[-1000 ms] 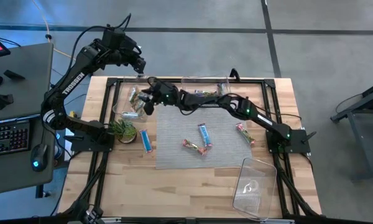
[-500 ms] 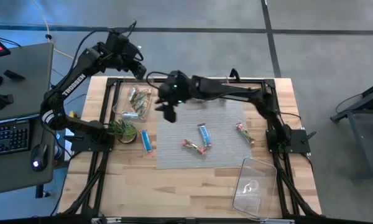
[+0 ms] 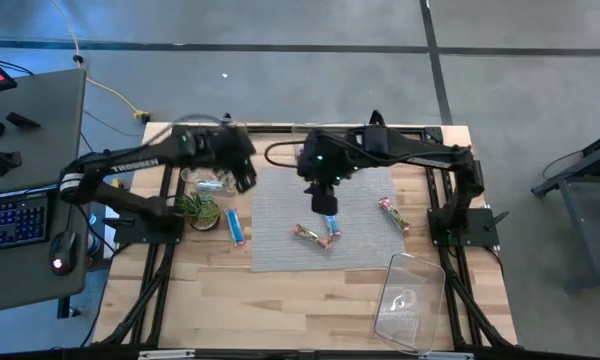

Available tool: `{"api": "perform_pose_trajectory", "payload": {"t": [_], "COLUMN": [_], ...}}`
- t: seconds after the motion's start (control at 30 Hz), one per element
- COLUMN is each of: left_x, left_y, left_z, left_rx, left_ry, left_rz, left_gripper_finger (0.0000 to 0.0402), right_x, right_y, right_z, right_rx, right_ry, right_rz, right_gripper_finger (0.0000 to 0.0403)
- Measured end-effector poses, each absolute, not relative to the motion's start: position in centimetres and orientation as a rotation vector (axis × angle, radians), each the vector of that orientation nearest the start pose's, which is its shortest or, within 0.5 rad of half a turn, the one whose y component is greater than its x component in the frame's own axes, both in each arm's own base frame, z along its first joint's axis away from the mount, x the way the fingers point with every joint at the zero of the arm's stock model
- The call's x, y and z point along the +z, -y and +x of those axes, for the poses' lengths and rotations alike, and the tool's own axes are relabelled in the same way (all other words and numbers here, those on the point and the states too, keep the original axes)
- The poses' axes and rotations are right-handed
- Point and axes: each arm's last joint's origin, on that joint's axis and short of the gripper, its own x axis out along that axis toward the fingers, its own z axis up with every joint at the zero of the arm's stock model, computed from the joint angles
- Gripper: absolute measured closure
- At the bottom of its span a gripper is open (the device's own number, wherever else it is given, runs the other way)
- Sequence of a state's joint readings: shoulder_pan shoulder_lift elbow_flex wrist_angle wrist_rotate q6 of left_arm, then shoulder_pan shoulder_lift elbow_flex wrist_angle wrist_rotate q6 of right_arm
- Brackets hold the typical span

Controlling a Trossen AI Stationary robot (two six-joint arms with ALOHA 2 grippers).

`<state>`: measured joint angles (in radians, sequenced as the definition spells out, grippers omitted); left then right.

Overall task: Pick and place Granola Bars by type
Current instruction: Put the red granola bar into the bottom transparent bin

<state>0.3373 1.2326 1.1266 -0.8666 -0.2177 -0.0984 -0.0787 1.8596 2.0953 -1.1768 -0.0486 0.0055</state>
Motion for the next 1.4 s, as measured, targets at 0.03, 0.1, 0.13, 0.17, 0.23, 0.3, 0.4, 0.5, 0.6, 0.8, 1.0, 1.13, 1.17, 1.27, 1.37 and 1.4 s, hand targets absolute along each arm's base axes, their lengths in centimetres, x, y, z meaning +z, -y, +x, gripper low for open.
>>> {"api": "perform_pose_trajectory", "payload": {"t": [0.03, 0.1, 0.13, 0.17, 0.23, 0.3, 0.4, 0.5, 0.6, 0.8, 1.0, 1.13, 1.17, 1.27, 1.37, 1.4], "left_x": [30.3, 29.8, 29.6, 29.5, 29.4, 29.3, 29.3, 29.4, 29.8, 30.5, 30.3, 29.6, 29.3, 27.9, 26.0, 25.3], "left_y": [-7.5, -5.5, -4.5, -3.6, -2.0, -0.9, 0.0, 0.7, 1.2, 1.1, 1.2, 1.7, 1.8, 1.9, 2.0, 2.1], "left_z": [22.3, 22.7, 22.9, 23.1, 23.2, 23.3, 23.3, 23.7, 24.3, 25.1, 25.0, 25.6, 26.0, 27.2, 29.0, 29.7], "left_rx": [0.580, 0.620, 0.628, 0.623, 0.583, 0.537, 0.467, 0.390, 0.283, 0.284, 0.226, 0.081, 0.064, 0.062, 0.071, 0.053], "left_ry": [-0.967, -0.966, -0.957, -0.943, -0.937, -0.937, -0.947, -0.914, -0.856, -0.740, -0.780, -0.824, -0.836, -0.880, -0.913, -0.913], "left_rz": [-0.119, -0.057, -0.028, 0.000, 0.047, 0.070, 0.076, 0.007, -0.060, -0.055, 0.010, -0.042, -0.048, -0.045, -0.033, -0.009], "left_gripper_finger": [0.0257, 0.0257, 0.0257, 0.0257, 0.0257, 0.0257, 0.0257, 0.0257, 0.0257, 0.0257, 0.0257, 0.0257, 0.0257, 0.0257, 0.0257, 0.0257], "right_x": [39.6, 40.2, 40.2, 40.2, 40.2, 40.1, 39.0, 37.1, 35.1, 31.7, 29.8, 29.7, 29.7, 29.8, 30.2, 30.5], "right_y": [2.5, 1.8, 1.5, 1.2, 0.7, 0.4, -0.2, -0.5, -0.6, -0.8, -1.7, -2.3, -2.5, -2.6, -2.6, -2.5], "right_z": [37.3, 36.8, 36.7, 36.7, 36.5, 36.4, 36.5, 36.8, 36.9, 37.1, 36.7, 36.6, 36.6, 36.4, 35.7, 35.3], "right_rx": [-0.018, 0.005, 0.012, 0.020, 0.033, 0.055, 0.121, 0.126, 0.096, 0.082, 0.150, 0.158, 0.161, 0.186, 0.186, 0.178], "right_ry": [-0.939, -0.928, -0.932, -0.938, -0.950, -0.962, -0.987, -1.042, -1.108, -1.182, -1.249, -1.259, -1.259, -1.270, -1.298, -1.308], "right_rz": [0.059, 0.057, 0.052, 0.047, 0.041, 0.044, 0.092, 0.144, 0.175, 0.233, 0.228, 0.207, 0.196, 0.160, 0.166, 0.169], "right_gripper_finger": [0.0269, 0.0269, 0.0269, 0.0269, 0.0269, 0.0269, 0.0269, 0.0269, 0.0269, 0.0269, 0.0269, 0.0269, 0.0269, 0.0269, 0.0269, 0.0269]}}
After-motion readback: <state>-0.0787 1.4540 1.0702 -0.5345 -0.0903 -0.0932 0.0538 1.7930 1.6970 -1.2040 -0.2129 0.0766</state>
